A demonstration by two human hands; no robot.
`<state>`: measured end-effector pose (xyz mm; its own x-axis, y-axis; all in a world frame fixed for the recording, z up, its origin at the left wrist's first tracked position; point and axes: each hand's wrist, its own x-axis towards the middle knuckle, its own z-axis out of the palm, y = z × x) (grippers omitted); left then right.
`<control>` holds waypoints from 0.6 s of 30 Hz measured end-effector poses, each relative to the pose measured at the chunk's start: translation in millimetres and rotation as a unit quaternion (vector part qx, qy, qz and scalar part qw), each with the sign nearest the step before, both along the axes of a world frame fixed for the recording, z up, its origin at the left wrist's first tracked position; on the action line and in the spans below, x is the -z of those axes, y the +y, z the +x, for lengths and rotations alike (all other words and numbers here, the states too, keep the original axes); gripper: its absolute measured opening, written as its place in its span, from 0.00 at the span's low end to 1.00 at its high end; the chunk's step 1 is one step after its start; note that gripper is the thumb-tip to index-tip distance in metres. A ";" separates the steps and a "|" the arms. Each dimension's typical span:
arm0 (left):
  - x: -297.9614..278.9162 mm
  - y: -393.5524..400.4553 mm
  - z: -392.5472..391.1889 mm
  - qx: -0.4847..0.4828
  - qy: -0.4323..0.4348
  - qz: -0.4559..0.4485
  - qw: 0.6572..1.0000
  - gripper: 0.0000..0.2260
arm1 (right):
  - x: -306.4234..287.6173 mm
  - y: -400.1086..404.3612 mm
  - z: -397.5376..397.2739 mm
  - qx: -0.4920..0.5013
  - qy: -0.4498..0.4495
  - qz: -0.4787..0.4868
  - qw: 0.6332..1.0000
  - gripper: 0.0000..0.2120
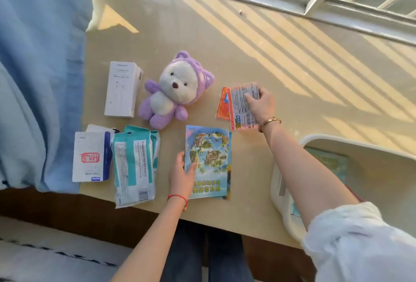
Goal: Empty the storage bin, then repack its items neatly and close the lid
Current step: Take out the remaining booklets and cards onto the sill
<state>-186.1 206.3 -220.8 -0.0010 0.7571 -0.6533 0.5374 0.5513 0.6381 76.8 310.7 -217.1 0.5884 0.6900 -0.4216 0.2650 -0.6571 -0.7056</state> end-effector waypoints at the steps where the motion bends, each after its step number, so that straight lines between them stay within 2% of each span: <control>1: 2.3 -0.6 -0.7 0.007 0.005 0.004 1.000 0.15 | 5.1 2.4 0.5 -0.014 -0.019 -0.007 1.000 0.11; 4: 4.5 -2.4 -3.6 0.032 0.033 0.026 0.999 0.15 | 15.9 6.5 1.2 -0.037 -0.052 -0.025 0.998 0.16; 7: 2.4 -3.0 -8.8 0.052 0.053 0.044 0.996 0.19 | 15.5 5.6 0.5 -0.056 -0.075 -0.042 0.995 0.25; 9: -0.8 -3.1 -13.7 0.084 0.080 0.064 0.991 0.21 | 10.9 1.6 1.2 -0.071 -0.103 -0.047 0.991 0.28; 12: -13.2 -0.6 -19.8 0.134 0.120 0.111 0.977 0.21 | -8.3 -14.6 1.5 -0.096 -0.161 -0.029 0.982 0.24; 18: -70.3 8.9 -32.8 0.235 0.140 0.217 0.937 0.15 | -83.1 -92.1 -10.2 -0.149 -0.258 0.065 0.952 0.15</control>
